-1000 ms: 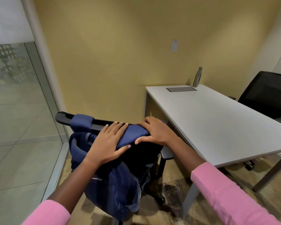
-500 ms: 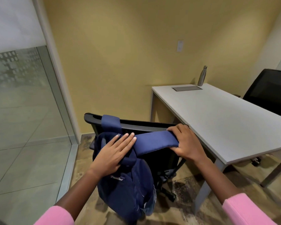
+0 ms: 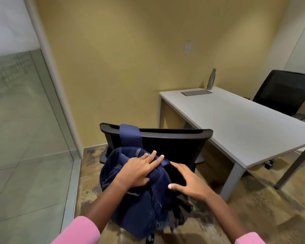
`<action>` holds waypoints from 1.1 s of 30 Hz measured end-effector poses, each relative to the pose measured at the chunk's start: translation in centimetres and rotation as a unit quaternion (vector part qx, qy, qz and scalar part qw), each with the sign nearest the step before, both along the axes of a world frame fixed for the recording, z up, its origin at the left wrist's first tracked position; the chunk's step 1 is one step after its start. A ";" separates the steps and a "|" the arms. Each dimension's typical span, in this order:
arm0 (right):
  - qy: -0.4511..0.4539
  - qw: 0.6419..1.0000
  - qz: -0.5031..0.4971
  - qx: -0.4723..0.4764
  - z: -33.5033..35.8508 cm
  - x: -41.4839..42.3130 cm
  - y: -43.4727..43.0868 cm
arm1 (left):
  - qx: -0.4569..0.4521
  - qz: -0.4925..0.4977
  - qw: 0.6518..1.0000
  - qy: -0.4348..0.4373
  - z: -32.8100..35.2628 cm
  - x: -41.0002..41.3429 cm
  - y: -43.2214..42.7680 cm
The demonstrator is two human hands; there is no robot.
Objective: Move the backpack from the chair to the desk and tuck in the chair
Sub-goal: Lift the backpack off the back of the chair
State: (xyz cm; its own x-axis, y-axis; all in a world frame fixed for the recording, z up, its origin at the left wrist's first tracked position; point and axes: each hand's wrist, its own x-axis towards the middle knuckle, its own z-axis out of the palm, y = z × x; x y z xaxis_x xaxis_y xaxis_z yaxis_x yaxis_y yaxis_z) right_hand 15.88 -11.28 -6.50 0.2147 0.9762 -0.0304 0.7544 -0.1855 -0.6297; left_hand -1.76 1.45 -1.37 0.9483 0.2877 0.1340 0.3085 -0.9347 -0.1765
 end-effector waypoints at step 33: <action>-0.030 0.971 -0.210 0.114 -1.3 -3.3 5.4 | -0.042 -0.023 0.993 -0.107 3.3 1.8 8.5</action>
